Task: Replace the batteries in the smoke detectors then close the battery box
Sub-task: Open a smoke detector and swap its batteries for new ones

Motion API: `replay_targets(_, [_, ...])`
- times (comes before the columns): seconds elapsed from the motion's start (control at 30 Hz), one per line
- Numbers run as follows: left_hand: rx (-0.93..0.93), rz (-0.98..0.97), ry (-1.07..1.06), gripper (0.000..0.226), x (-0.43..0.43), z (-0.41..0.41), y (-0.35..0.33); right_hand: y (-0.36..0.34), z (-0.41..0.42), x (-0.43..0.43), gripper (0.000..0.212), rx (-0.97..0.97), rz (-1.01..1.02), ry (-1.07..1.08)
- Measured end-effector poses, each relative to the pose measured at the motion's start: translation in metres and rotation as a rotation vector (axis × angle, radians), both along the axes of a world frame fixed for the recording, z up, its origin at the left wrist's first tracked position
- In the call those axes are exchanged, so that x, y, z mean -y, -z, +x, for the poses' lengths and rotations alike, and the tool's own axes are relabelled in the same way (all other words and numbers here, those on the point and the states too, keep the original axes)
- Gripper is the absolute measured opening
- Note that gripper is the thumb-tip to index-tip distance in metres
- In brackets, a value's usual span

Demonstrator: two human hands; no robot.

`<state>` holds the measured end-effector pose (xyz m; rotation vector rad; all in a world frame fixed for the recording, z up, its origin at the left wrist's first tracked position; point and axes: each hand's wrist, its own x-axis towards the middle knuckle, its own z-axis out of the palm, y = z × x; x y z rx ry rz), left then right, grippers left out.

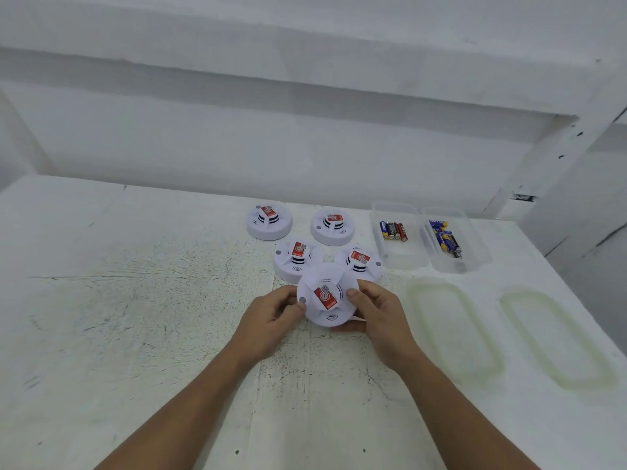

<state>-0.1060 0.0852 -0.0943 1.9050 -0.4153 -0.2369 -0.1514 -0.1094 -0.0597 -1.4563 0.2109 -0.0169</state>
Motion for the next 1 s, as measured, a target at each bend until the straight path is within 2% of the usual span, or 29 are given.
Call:
replay_targets(0.27, [-0.03,-0.02,-0.046,0.02,0.001,0.001,0.001,0.011,0.001,-0.004,0.023,-0.028,0.079,0.007])
replay_targets(0.37, [-0.047,-0.028,-0.052,0.025,0.002,0.001,0.0,0.014,0.001,-0.002,0.023,-0.032,0.068,-0.008])
replay_targets(0.6, [-0.111,-0.05,-0.062,0.017,0.004,0.003,0.003,0.019,-0.001,-0.001,0.023,-0.02,0.02,-0.025])
replay_targets(1.0, [-0.077,-0.038,-0.051,0.027,0.004,0.002,0.004,0.025,-0.003,-0.001,0.024,-0.013,0.003,-0.003])
